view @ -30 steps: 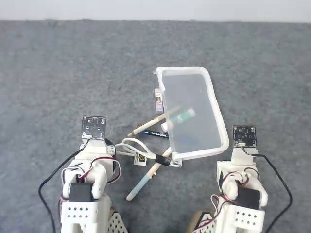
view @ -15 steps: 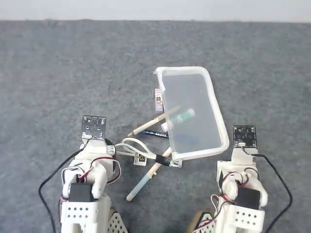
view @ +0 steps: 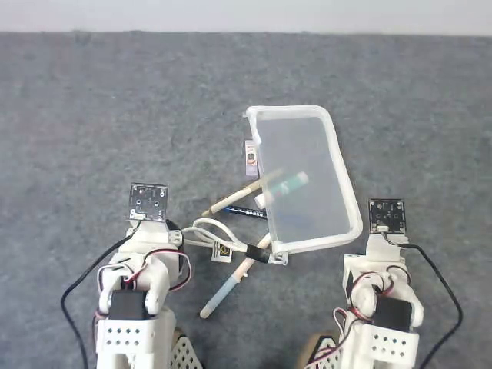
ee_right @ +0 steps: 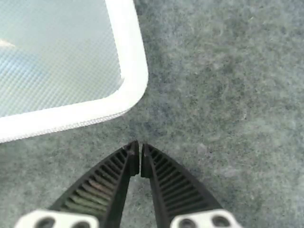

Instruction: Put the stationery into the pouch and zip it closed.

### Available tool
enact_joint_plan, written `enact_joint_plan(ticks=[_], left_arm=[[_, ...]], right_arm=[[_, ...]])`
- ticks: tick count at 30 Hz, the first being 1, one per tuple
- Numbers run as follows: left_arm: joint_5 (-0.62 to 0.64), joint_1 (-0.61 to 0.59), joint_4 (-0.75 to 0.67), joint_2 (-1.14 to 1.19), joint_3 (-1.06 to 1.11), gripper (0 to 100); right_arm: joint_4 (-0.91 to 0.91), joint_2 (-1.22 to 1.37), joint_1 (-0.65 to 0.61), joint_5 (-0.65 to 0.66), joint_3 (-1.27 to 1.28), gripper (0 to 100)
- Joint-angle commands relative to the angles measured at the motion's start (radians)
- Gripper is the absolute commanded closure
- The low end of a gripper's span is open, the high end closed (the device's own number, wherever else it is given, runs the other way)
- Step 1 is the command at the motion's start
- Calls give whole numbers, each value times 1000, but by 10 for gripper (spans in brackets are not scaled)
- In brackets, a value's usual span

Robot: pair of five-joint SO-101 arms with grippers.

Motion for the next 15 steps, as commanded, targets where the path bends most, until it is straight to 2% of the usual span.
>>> enact_joint_plan(ticks=[1,15], left_arm=[[-3,5,3,6,-15,988],[-3,12,5,6,-15,988]], right_arm=[[4,-12,12,11,21,990],[4,-12,12,12,21,990]])
